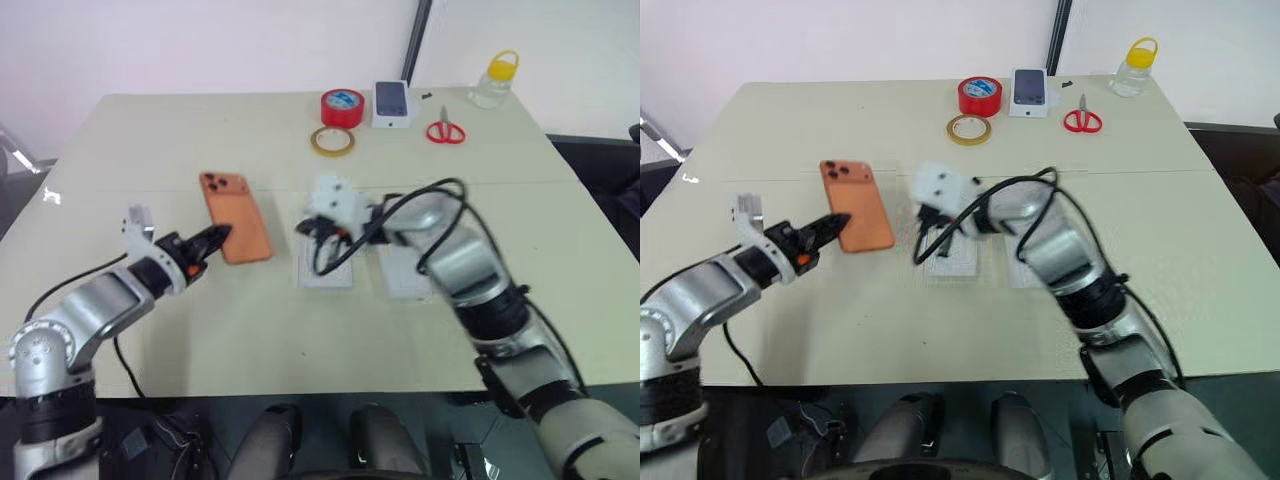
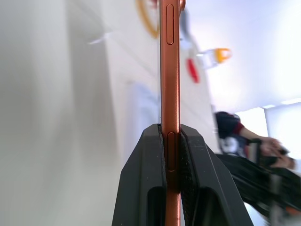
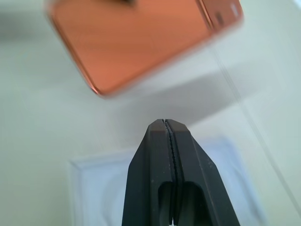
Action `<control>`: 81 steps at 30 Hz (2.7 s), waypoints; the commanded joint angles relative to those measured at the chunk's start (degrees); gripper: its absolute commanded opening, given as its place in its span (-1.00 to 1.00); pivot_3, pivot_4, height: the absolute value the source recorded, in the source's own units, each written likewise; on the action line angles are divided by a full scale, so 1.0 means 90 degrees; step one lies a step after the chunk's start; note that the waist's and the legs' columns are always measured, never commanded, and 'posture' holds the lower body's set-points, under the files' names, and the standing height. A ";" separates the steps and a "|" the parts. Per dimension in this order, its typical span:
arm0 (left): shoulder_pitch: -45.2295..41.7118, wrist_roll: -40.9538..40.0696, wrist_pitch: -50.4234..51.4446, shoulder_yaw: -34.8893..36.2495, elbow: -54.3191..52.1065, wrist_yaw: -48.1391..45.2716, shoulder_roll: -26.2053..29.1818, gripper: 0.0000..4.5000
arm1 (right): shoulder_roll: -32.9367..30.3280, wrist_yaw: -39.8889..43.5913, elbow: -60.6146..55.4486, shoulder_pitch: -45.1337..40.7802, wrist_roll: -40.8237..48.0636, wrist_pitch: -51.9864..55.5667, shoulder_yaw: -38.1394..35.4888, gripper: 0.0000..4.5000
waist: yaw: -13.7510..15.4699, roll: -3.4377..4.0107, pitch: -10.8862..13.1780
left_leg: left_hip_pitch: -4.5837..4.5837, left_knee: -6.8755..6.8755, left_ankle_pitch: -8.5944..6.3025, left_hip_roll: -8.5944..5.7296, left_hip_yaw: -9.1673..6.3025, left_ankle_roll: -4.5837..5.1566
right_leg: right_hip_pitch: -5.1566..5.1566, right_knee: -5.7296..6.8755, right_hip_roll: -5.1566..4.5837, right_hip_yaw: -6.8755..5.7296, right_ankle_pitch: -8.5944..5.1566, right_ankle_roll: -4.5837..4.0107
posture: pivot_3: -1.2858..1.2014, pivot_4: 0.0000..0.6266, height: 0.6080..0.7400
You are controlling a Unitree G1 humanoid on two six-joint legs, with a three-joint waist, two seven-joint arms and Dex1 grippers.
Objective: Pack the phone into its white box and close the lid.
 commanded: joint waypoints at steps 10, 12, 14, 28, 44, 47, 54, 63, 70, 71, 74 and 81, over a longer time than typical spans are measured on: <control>-0.1334 0.0858 0.0391 -0.1628 0.1691 -0.0439 -0.0749 -0.99 | -0.0893 -0.0260 -0.0398 0.0625 0.0444 -0.0095 -0.0619 -1.00 | -0.0076 -0.0006 0.0004 | 0.0000 0.0001 0.0002 0.0009 0.0009 -0.0001 | -0.0011 0.0015 0.0008 0.0010 0.0000 0.0000 | 0.03 -0.52 1.00; -0.1427 0.0980 0.0524 -0.1655 0.1845 -0.0572 -0.0773 -0.99 | -0.0953 -0.0322 -0.0448 0.0683 0.0463 -0.0072 -0.0607 -1.00 | -0.0055 -0.0007 0.0005 | -0.0001 0.0001 0.0002 0.0009 0.0009 -0.0001 | -0.0011 0.0014 0.0008 0.0010 0.0000 0.0000 | 0.03 -0.52 1.00; -0.1489 0.1059 0.0632 -0.1658 0.1943 -0.0636 -0.0807 -0.99 | -0.0989 -0.0380 -0.0479 0.0718 0.0479 -0.0053 -0.0599 -1.00 | -0.0034 -0.0010 0.0007 | -0.0002 0.0002 0.0002 0.0008 0.0009 -0.0001 | -0.0010 0.0012 0.0007 0.0010 0.0000 0.0000 | 0.03 -0.52 1.00; -0.1618 0.1363 0.1079 -0.1497 0.1915 -0.0826 -0.0884 0.84 | -0.1070 -0.0530 -0.0315 0.0698 0.0492 -0.0200 -0.0436 -1.00 | -0.0036 -0.0014 0.0009 | -0.0005 0.0005 0.0002 0.0008 0.0007 -0.0001 | -0.0009 0.0012 0.0006 0.0009 0.0000 0.0000 | 0.03 -0.52 1.00; -0.1540 0.3689 0.1380 -0.1731 0.0330 -0.2360 0.1083 0.61 | -0.1269 -0.0568 -0.0143 0.0735 -0.0021 -0.0354 0.0317 -1.00 | -0.0061 -0.0012 0.0011 | -0.0005 0.0001 0.0003 0.0009 0.0008 -0.0003 | -0.0012 0.0013 0.0008 0.0009 0.0000 0.0000 | 0.03 -0.52 1.00; -0.1624 0.5144 0.1095 -0.2363 0.0332 -0.3031 0.1497 0.06 | -0.1274 -0.0638 0.0035 0.0678 -0.0333 -0.0482 0.0637 -1.00 | -0.0046 -0.0012 0.0011 | -0.0005 0.0000 0.0003 0.0008 0.0008 -0.0003 | -0.0011 0.0011 0.0008 0.0009 0.0000 0.0000 | 0.03 -0.52 1.00; -0.2131 0.7676 0.0052 -0.3701 0.0965 -0.4492 0.1237 -0.40 | -0.1001 -0.0782 0.0612 0.0550 -0.0803 -0.0818 0.1103 -1.00 | -0.0024 -0.0014 0.0016 | -0.0008 0.0000 0.0003 0.0005 0.0007 -0.0002 | -0.0008 0.0002 0.0005 0.0006 0.0000 0.0000 | 0.03 -0.52 1.00; -0.2564 0.9348 -0.0452 -0.4635 0.1779 -0.5937 0.0363 -0.40 | -0.0331 -0.0930 0.1721 0.0263 -0.1271 -0.1329 0.1363 -1.00 | -0.0066 -0.0013 0.0016 | -0.0006 -0.0002 0.0003 0.0007 0.0005 -0.0003 | -0.0012 0.0010 0.0008 0.0004 0.0000 0.0000 | 0.03 -0.52 1.00; -0.2422 0.9372 0.0006 -0.4506 0.1121 -0.6500 -0.0173 -0.40 | -0.0559 -0.0453 0.0874 0.0612 -0.1288 -0.1110 0.1286 -1.00 | -0.0027 -0.0013 0.0016 | -0.0007 0.0003 0.0003 0.0005 0.0002 -0.0002 | -0.0008 0.0008 0.0007 0.0002 0.0000 0.0002 | 0.03 -0.52 1.00; -0.2399 0.9344 0.0116 -0.4511 0.0986 -0.6542 -0.0265 -0.40 | -0.0658 -0.0381 0.0664 0.0721 -0.1282 -0.1025 0.1265 -1.00 | -0.0016 -0.0014 0.0016 | -0.0007 0.0003 0.0002 0.0004 0.0002 -0.0001 | -0.0008 0.0007 0.0006 0.0002 0.0000 0.0002 | 0.03 -0.52 1.00; -0.2353 0.9360 0.0375 -0.4572 0.0689 -0.6618 -0.0521 -0.40 | -0.0930 -0.0238 0.0062 0.1036 -0.1270 -0.0741 0.1189 -1.00 | -0.0004 -0.0014 0.0016 | -0.0010 0.0007 0.0001 -0.0002 -0.0003 0.0002 | -0.0004 0.0005 0.0001 -0.0001 -0.0001 0.0003 | 0.03 -0.52 1.00; -0.2263 0.9490 0.0789 -0.4788 0.0286 -0.6738 -0.0970 -0.40 | -0.1498 -0.0017 -0.1299 0.1754 -0.1194 0.0099 0.1014 -1.00 | -0.0012 -0.0014 0.0016 | -0.0009 0.0009 0.0000 -0.0002 -0.0005 0.0003 | -0.0001 0.0006 0.0001 -0.0002 -0.0001 0.0004 | 0.03 -0.52 1.00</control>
